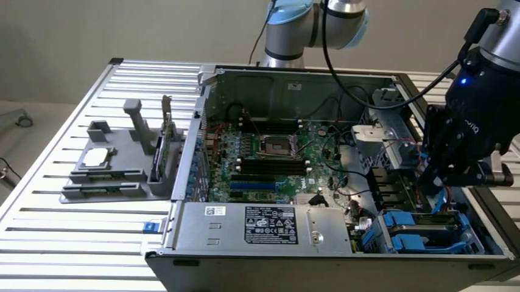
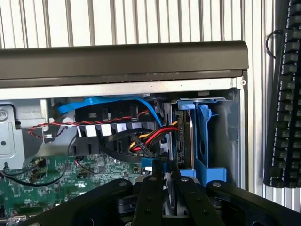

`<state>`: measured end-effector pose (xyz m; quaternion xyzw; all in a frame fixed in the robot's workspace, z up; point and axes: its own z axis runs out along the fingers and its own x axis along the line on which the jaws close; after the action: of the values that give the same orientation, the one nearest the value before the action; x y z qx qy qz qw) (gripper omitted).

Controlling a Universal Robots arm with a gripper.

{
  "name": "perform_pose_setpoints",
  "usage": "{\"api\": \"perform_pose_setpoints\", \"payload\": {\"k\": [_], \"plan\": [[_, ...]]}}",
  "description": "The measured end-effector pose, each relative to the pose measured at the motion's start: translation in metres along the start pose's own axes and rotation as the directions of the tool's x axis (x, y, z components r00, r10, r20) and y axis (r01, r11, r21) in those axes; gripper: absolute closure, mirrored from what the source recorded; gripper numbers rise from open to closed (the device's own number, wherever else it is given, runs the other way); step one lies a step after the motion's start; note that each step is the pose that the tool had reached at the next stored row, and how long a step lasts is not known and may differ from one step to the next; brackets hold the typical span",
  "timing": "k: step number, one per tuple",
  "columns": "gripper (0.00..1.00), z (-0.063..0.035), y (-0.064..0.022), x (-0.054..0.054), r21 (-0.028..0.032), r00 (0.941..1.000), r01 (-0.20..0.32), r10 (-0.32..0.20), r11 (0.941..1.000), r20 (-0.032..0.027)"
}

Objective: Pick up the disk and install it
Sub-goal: 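Insert the first disk wire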

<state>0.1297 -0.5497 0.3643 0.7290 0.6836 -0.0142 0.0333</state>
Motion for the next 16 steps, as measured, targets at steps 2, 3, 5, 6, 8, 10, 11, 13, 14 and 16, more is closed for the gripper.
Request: {"api": "perform_pose_setpoints", "payload": {"k": [2, 3, 5, 6, 8, 10, 11, 13, 14, 16], "plan": [[0.83, 0.001, 0.0, -0.0002, 0.0, 1.0, 0.0, 0.0, 1.0, 0.0001], [0.83, 0.0015, 0.0, -0.0005, 0.0, 1.0, 0.0, 0.0, 1.0, 0.0002], [0.83, 0.0025, -0.0001, -0.001, 0.0, 1.0, -0.001, 0.001, 1.0, 0.0002], [0.83, 0.0031, -0.0001, -0.0013, 0.0, 1.0, -0.001, 0.001, 1.0, 0.0], [0.83, 0.0041, 0.0, -0.002, 0.0001, 1.0, -0.002, 0.002, 1.0, -0.0001], [0.83, 0.0051, 0.0, -0.0027, 0.0002, 1.0, -0.003, 0.003, 1.0, 0.0002], [0.83, 0.0056, 0.0, -0.0031, 0.0002, 1.0, -0.003, 0.003, 1.0, 0.0002], [0.83, 0.0067, 0.0, -0.004, 0.0002, 1.0, -0.004, 0.004, 1.0, 0.0002], [0.83, 0.0073, 0.0001, -0.0045, 0.0002, 1.0, -0.004, 0.004, 1.0, 0.0004], [0.83, 0.0084, 0.0001, -0.0057, 0.0003, 1.0, -0.004, 0.004, 1.0, 0.0003]]}}
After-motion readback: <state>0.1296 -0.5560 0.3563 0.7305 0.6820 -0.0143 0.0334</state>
